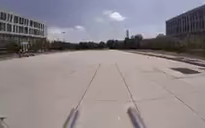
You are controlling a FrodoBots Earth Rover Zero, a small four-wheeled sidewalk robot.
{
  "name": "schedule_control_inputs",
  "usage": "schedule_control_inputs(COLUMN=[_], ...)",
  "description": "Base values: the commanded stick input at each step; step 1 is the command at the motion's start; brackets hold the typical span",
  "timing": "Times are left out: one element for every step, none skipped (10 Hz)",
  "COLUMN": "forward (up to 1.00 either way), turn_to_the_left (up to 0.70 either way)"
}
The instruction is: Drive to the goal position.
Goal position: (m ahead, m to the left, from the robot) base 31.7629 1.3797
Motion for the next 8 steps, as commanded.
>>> schedule_control_inputs(forward=[0.70,0.70,0.70,0.70,0.70,0.70,0.70,0.70], turn_to_the_left=[0.00,0.00,0.00,0.00,0.00,-0.01,-0.01,-0.01])
